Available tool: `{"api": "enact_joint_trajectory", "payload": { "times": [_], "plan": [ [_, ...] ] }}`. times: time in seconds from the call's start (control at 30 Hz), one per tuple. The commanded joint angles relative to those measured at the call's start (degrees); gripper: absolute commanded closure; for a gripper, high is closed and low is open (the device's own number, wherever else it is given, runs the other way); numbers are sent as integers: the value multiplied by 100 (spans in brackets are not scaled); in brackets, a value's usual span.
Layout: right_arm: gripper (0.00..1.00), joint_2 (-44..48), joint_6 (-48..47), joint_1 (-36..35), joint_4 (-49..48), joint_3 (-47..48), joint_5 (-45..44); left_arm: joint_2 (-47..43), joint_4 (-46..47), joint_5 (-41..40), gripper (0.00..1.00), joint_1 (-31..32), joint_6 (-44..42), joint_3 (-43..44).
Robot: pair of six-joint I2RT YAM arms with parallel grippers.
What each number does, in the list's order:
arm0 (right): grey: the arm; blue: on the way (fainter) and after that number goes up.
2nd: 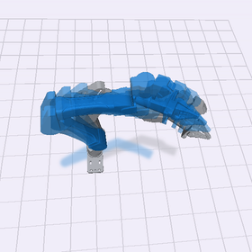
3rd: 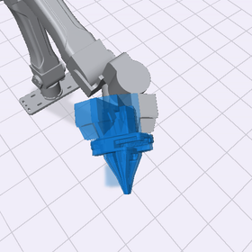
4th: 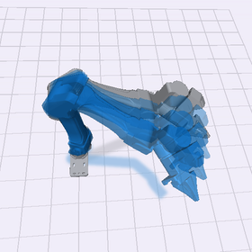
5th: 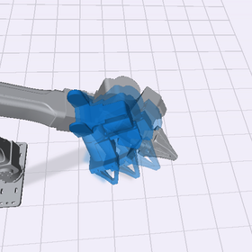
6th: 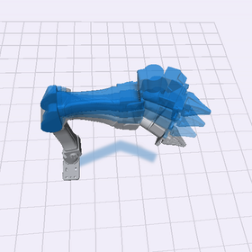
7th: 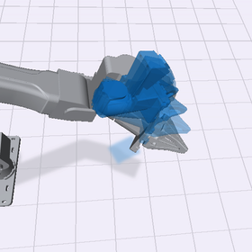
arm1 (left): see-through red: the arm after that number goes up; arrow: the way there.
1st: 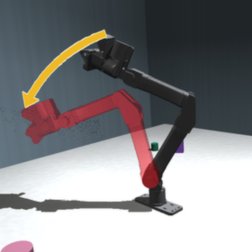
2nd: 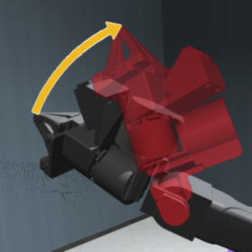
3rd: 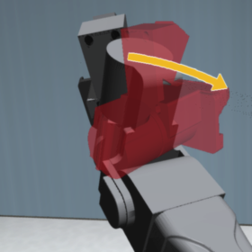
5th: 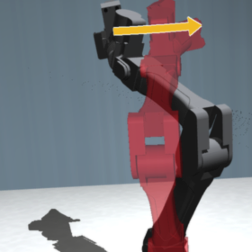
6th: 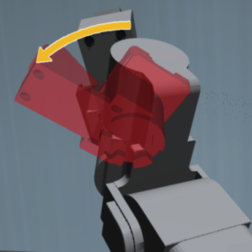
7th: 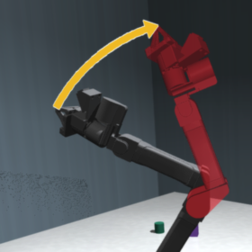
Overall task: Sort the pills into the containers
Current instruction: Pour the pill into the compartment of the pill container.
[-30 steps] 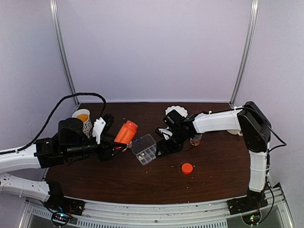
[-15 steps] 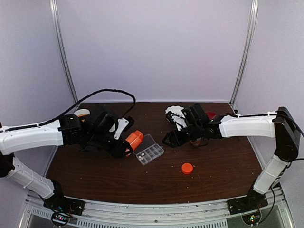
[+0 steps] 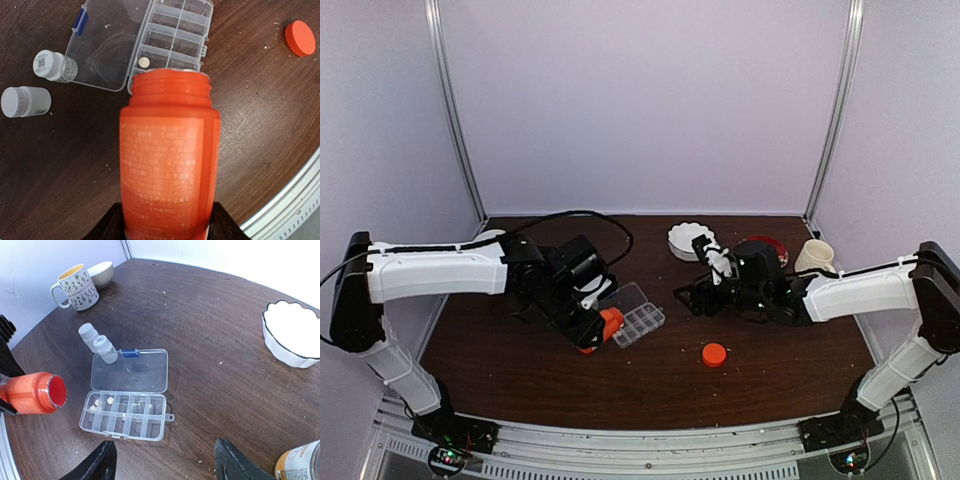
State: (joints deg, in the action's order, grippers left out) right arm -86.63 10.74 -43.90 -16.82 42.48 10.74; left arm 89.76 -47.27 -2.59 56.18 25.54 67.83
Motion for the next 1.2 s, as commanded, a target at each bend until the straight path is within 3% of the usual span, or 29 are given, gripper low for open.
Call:
{"api": "enact_joint_trajectory", "payload": {
  "times": [0.0, 0.33, 1.17],
  "plan": [
    [31, 276, 39, 9, -611, -117, -179, 340, -289, 57, 100, -34, 82, 382],
    [30, 627, -55, 6, -696, -352, -380, 944, -904, 178, 100, -42, 39, 983],
    [30, 481, -107, -1, -532, -206, -367, 1604, -1738, 196, 100, -47, -252, 1821]
  ]
}}
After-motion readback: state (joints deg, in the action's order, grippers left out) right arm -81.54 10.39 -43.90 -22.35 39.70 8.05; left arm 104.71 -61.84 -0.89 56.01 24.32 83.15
